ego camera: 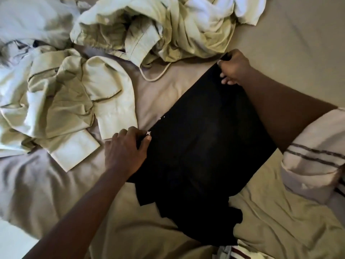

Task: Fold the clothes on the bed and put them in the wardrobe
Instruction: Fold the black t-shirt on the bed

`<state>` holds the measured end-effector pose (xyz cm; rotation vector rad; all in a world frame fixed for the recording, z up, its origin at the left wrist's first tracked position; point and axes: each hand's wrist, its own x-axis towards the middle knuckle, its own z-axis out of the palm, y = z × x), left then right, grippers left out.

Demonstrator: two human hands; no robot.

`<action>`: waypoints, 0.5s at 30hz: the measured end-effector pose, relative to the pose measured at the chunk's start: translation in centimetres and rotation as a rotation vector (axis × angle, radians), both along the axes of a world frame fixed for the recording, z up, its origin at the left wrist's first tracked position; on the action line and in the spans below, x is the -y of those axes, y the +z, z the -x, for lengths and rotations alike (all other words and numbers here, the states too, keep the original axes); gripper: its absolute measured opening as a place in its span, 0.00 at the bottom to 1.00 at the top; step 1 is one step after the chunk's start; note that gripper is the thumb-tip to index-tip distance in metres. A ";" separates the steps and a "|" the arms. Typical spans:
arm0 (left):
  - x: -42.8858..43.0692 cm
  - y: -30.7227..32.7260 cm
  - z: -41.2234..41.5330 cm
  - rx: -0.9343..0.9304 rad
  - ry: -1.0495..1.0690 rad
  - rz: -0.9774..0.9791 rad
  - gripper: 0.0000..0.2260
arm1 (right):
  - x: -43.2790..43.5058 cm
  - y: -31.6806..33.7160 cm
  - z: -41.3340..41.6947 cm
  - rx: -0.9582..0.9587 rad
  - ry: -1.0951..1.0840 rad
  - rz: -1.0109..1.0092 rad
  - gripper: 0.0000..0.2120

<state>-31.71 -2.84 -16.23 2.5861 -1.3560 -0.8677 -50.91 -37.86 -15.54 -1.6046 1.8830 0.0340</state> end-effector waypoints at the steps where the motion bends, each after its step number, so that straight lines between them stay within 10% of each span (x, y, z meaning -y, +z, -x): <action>1: -0.1 -0.3 0.1 0.018 -0.051 0.015 0.18 | 0.1 -0.3 -0.2 -0.007 -0.014 -0.017 0.17; 9: -3.2 -0.8 -3.9 -0.059 0.192 -0.047 0.26 | 1.0 -5.7 0.6 0.120 -0.213 0.387 0.06; 15: -6.8 -0.5 -6.3 -0.165 0.088 -0.079 0.20 | -10.3 -1.7 -3.3 0.167 0.004 0.441 0.31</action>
